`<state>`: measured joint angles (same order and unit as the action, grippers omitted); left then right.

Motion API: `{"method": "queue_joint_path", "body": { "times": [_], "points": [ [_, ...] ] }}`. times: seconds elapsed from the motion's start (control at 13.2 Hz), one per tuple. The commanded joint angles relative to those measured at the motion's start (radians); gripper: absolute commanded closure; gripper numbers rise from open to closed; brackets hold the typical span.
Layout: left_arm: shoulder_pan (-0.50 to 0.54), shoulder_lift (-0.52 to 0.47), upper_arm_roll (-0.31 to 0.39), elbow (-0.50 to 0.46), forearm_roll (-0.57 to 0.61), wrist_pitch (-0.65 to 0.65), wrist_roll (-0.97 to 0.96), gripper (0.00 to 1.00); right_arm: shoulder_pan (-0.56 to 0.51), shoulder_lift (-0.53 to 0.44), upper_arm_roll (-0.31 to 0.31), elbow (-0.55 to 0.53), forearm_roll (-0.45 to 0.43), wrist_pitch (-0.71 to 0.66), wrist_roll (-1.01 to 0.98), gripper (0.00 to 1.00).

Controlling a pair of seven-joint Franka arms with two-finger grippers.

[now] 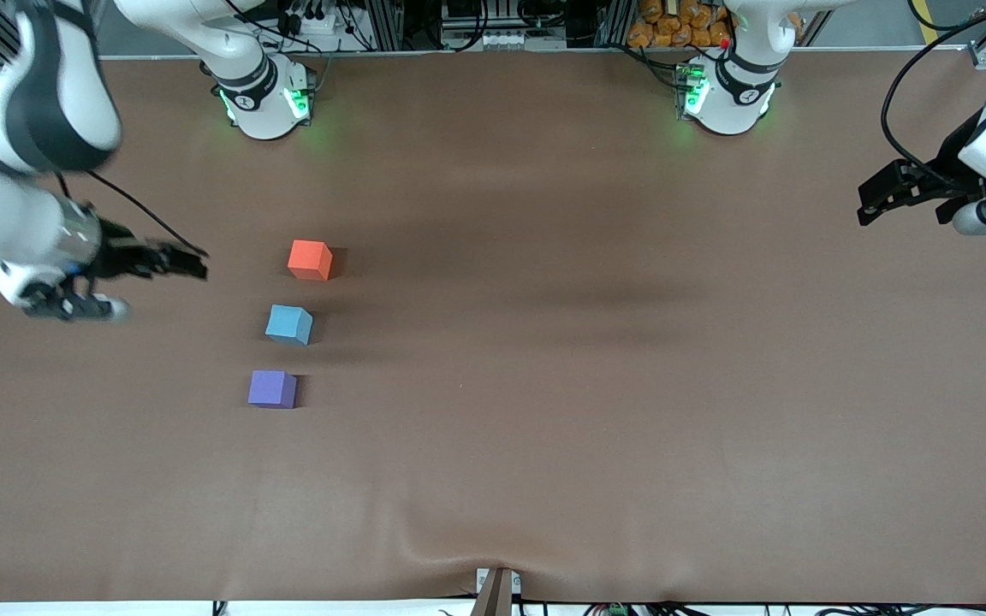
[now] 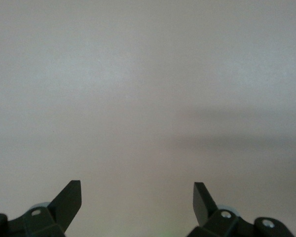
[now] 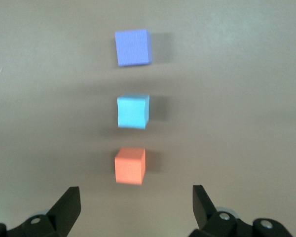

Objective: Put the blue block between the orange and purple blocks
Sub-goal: 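Open the right gripper and draw the right arm back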

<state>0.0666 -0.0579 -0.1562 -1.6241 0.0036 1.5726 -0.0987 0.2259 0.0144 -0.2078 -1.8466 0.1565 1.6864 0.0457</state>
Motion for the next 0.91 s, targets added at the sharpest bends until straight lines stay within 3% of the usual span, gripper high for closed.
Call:
{"method": "queue_joint_path", "body": {
  "times": [0.0,0.08,0.38,0.83],
  "points": [
    [0.007,-0.016,0.0,0.021,-0.02,-0.016,0.008,0.0,-0.132,-0.034,0.12,0.134,-0.076,-0.136,-0.004,0.0],
    [0.007,-0.013,0.0,0.027,-0.016,-0.016,0.008,0.0,-0.151,-0.034,0.133,0.214,-0.106,-0.204,-0.004,0.0],
    [0.009,-0.011,0.0,0.036,-0.017,-0.016,0.013,0.0,-0.261,-0.042,0.186,0.346,-0.112,-0.335,-0.038,0.0],
    [0.01,-0.011,0.004,0.036,-0.017,-0.016,0.016,0.0,-0.235,-0.059,0.133,0.369,-0.117,-0.346,-0.09,0.0]
  ]
}}
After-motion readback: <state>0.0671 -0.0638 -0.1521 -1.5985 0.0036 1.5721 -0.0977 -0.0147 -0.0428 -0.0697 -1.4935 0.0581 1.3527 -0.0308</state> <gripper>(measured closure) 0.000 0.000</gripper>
